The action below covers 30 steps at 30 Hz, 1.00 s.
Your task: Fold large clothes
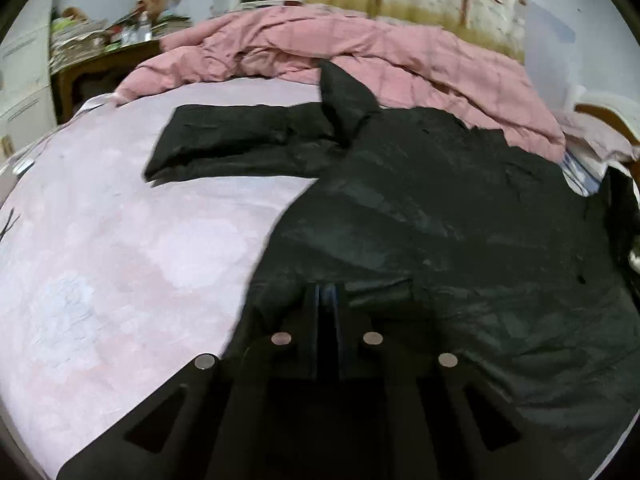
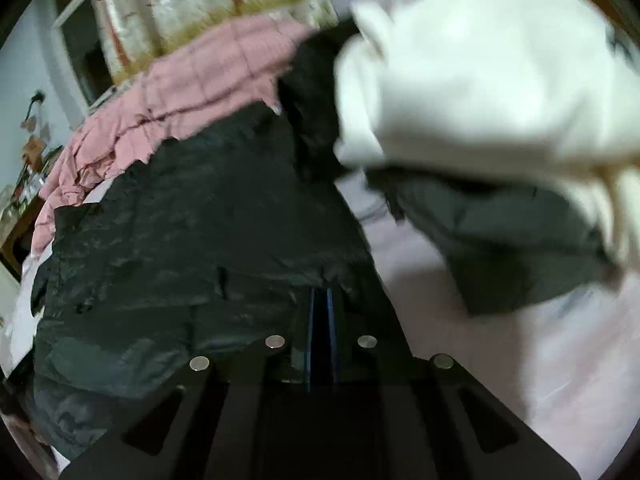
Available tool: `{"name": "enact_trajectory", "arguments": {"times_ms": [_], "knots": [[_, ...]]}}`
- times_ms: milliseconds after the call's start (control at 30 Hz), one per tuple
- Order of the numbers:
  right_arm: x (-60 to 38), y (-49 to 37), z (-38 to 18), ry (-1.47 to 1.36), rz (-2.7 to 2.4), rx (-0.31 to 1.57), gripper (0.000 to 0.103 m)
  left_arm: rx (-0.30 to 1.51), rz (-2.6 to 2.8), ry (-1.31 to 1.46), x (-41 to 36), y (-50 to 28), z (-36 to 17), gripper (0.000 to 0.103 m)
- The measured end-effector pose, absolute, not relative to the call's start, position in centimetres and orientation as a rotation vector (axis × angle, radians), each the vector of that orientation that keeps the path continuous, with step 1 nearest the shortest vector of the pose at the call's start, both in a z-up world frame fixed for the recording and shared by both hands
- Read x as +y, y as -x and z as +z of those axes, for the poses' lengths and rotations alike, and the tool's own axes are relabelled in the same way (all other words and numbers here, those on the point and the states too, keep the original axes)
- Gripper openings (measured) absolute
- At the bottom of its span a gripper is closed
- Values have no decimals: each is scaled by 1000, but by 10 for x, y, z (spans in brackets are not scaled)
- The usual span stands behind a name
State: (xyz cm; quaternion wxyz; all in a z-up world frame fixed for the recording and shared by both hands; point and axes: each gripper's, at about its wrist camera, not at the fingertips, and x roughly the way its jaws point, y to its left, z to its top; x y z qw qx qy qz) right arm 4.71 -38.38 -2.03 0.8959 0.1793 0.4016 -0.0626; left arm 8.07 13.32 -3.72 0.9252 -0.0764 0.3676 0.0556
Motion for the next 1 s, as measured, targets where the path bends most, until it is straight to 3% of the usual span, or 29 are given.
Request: {"name": "enact_trajectory", "arguments": {"times_ms": [333, 500, 600, 867, 1000], "knots": [[-387, -43, -30, -407, -153, 838, 0, 772, 127, 142, 139, -78, -40, 3], [-356, -12, 17, -285, -170, 644, 0, 463, 80, 5, 104, -32, 7, 1], [-312, 0, 43, -264, -15, 540, 0, 392, -91, -42, 59, -10, 30, 1], [-168, 4, 18, -33, 197, 569, 0, 530, -291, -84, -26, -12, -10, 1], [-159, -21, -15, -35, 185, 721, 0, 756, -252, -89, -31, -35, -49, 1]]}}
